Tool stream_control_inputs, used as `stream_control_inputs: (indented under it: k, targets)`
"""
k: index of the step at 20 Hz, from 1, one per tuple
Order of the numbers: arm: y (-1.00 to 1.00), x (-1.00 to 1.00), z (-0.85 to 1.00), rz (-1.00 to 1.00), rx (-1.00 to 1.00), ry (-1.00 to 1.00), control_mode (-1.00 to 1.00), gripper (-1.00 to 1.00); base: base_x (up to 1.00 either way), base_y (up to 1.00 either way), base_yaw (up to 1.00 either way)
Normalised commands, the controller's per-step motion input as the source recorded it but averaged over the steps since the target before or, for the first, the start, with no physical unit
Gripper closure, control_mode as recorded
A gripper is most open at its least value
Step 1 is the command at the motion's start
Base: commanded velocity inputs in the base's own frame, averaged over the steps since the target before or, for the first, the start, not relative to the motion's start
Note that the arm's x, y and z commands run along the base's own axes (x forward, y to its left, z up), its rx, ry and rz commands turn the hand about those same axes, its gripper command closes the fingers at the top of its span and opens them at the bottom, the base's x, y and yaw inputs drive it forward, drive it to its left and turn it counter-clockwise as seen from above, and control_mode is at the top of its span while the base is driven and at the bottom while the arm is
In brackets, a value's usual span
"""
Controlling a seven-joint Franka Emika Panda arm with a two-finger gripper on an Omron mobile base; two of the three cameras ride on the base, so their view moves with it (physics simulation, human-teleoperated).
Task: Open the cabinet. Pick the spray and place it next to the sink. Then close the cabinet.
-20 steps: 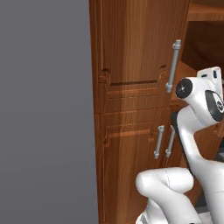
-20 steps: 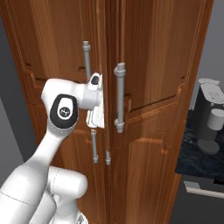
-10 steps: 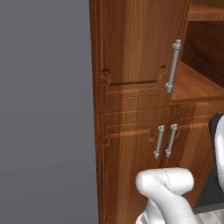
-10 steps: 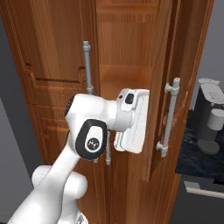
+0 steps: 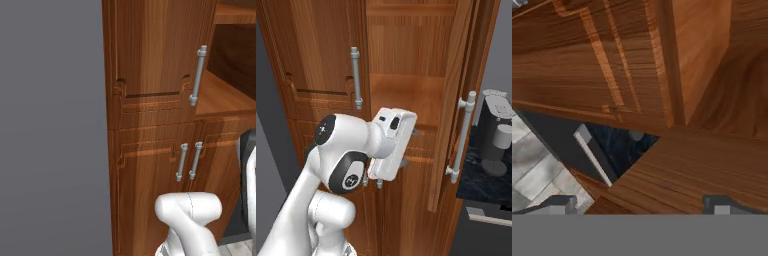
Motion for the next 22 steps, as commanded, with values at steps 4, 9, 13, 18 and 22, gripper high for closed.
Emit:
stream_control_inputs:
  k: [4,9,13,18,22]
  targets:
    - [1.0,0.01,0.0,0.27,0.32,-0.05,-1.0,-1.0,0.0,0.0,0.0]
    - [1.0,0.01,0.07,0.28,0.37,-0.01,-1.0,-1.0,0.0,0.0,0.0]
    - [1.0,0.22,0.22,0.2,0.41,-0.08,-1.0,-1.0,0.0,0.0,0.0]
    - [1.0,0.48,0.55,-0.03,0.35,-0.12,-1.0,-1.0,0.0,0.0,0.0]
    - [0.81,0.39,0.57,-0.2,0.28,-0.04,-1.0,-1.0,0.0,0.0,0.0]
